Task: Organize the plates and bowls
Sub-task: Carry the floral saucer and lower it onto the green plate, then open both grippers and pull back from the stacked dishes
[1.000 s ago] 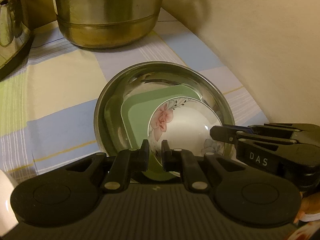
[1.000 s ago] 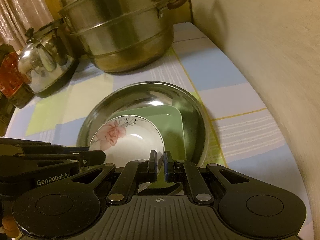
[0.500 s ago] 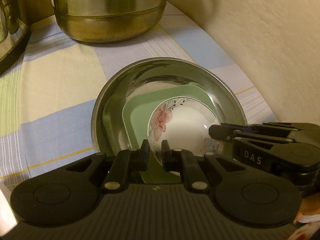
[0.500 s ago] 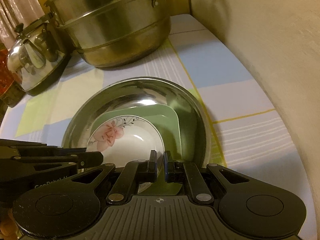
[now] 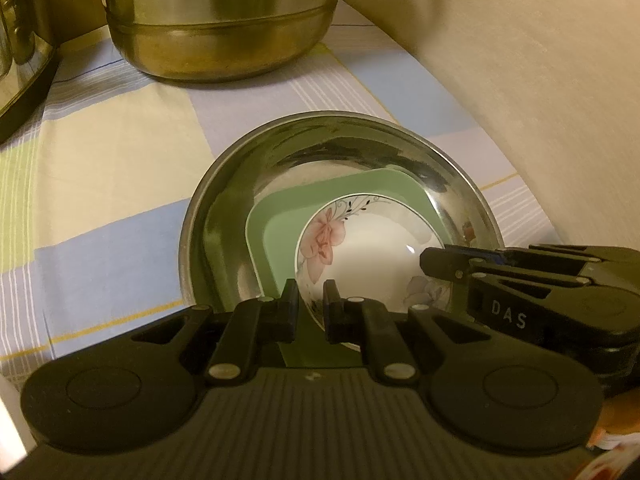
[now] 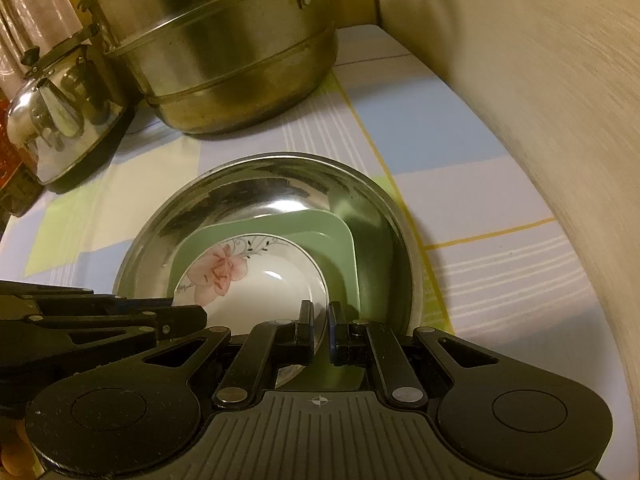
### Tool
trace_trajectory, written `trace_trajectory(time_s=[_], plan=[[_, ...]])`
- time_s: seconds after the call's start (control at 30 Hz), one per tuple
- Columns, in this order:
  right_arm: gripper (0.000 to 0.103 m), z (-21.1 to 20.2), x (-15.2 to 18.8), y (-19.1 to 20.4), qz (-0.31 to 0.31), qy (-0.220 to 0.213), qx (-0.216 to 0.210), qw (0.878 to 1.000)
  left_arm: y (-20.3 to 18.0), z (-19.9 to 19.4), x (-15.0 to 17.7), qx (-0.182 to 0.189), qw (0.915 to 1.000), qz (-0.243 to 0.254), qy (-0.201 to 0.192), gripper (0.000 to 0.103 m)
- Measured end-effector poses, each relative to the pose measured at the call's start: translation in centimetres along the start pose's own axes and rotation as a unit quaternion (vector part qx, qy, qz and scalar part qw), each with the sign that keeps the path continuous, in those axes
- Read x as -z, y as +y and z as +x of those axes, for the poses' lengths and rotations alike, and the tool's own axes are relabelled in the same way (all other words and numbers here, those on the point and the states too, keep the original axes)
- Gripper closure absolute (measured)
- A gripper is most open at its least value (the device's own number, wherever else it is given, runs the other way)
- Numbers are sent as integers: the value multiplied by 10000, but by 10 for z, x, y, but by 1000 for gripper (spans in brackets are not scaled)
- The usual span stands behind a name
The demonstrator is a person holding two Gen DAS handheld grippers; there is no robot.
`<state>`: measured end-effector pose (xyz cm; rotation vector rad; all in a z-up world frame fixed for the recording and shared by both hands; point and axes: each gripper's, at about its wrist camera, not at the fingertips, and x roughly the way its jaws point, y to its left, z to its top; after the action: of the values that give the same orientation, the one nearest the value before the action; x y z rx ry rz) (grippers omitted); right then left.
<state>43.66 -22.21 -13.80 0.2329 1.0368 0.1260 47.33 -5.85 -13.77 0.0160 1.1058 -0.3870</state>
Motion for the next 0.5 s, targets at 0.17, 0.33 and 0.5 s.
trace_trajectory(time_s=[0.17,0.33,0.5], plan=[[96,1,-1,0,28,40,-22,10000,0,3,0,-37,10000,-5,25,91],[96,2,-1,2,16,75,-4,10000,-1,3,1,-113,9999,45,-36,91],[96,0,0,2,24,100,-25,9999,0,-2,0,-159,9997,65,-146,91]])
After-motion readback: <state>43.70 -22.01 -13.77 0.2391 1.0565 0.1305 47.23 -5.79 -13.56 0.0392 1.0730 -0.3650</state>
